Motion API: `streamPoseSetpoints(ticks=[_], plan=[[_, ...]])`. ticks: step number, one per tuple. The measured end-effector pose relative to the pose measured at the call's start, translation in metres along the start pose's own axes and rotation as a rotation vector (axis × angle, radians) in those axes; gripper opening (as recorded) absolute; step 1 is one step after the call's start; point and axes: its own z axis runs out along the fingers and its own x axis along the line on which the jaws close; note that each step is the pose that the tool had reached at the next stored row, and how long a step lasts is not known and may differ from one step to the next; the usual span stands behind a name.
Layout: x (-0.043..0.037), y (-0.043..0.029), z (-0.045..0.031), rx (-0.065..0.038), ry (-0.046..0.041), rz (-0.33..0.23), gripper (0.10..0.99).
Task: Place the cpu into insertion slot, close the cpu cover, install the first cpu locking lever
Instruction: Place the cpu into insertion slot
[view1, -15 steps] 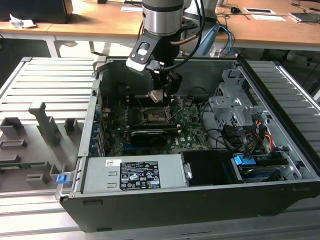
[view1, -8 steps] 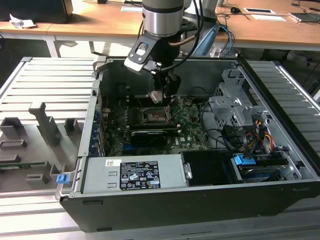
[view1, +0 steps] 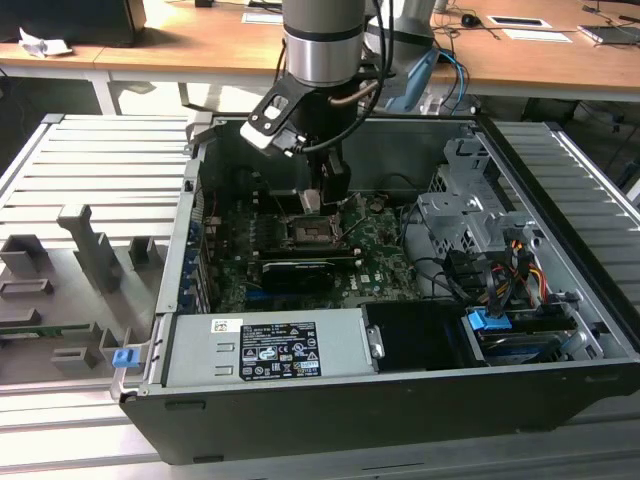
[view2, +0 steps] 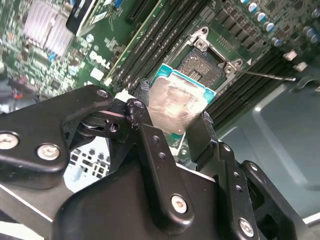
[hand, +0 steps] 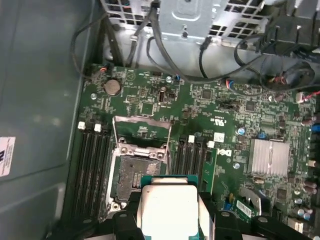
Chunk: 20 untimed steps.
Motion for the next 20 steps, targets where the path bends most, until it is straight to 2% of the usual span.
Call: streamPoseSetpoints(ticks=[4, 16, 20], plan=[[-0.0001, -0.0004, 0.0048, -0.001, -0.0064, 0.073, 0.537], [-0.0002, -0.001, 0.0111, -0.003, -0.0085, 0.078, 0.537], [-0.0001, -0.0012, 0.0126, -0.004, -0.0124, 0.128, 0.537]])
